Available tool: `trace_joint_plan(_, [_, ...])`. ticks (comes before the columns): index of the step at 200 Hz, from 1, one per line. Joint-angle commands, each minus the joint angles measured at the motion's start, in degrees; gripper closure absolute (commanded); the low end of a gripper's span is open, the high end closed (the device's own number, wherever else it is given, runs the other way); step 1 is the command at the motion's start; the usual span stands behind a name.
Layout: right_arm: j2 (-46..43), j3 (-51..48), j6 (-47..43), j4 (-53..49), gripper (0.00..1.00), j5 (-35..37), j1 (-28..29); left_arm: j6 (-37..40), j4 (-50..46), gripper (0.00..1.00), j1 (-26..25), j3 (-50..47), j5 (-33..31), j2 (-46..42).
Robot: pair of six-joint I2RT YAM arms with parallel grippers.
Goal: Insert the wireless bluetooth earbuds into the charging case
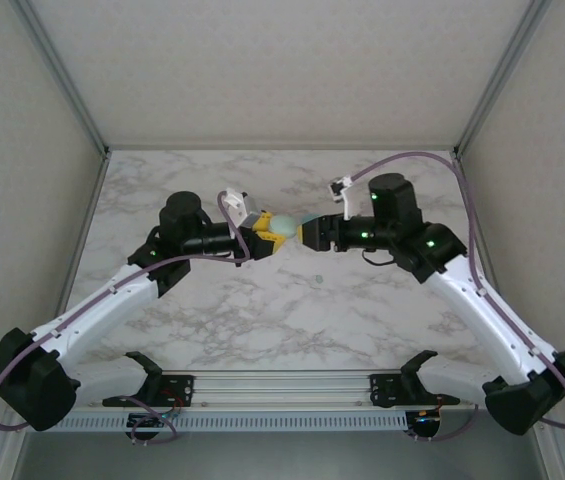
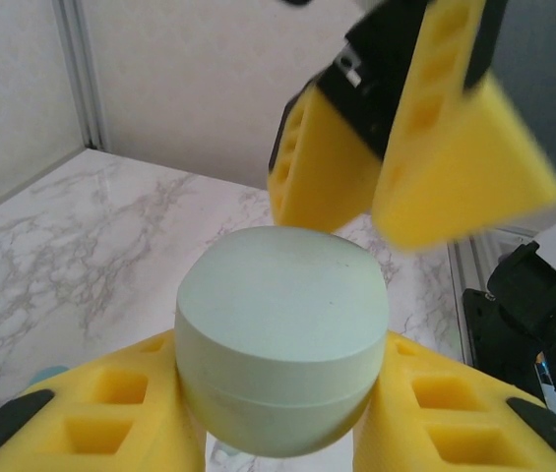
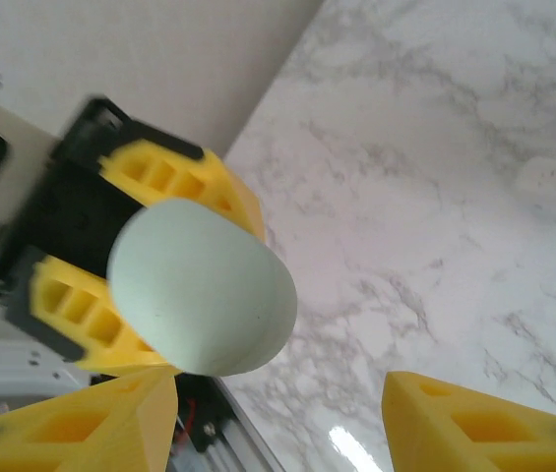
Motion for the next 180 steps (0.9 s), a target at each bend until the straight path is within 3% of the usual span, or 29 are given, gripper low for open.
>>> trace_joint_plan(1, [0.88,2.03,-4.25,-2.33,0.4,3.67,1.85,0.29,0.9,0.8,-0.83,0.0,-0.51,-1.22])
trace_joint_plan(39, [-0.13,0.81,-3.13,1.22,0.4,4.58,1.83,0.33,0.75,0.8,-1.29,0.08,-0.74,-1.35])
trace_joint_plan(92, [-0.2,0.11,-6.62,-0.62,0.38,-0.35,1.83,-0.02,1.03,0.81,-1.47,0.35,-1.07,-1.27])
trace_joint_plan(180, [-0.35,-0.25,-5.12,0.64,0.39,7.26,1.88,-0.01,0.46,0.81,-2.07,1.01,-0.39,-1.23])
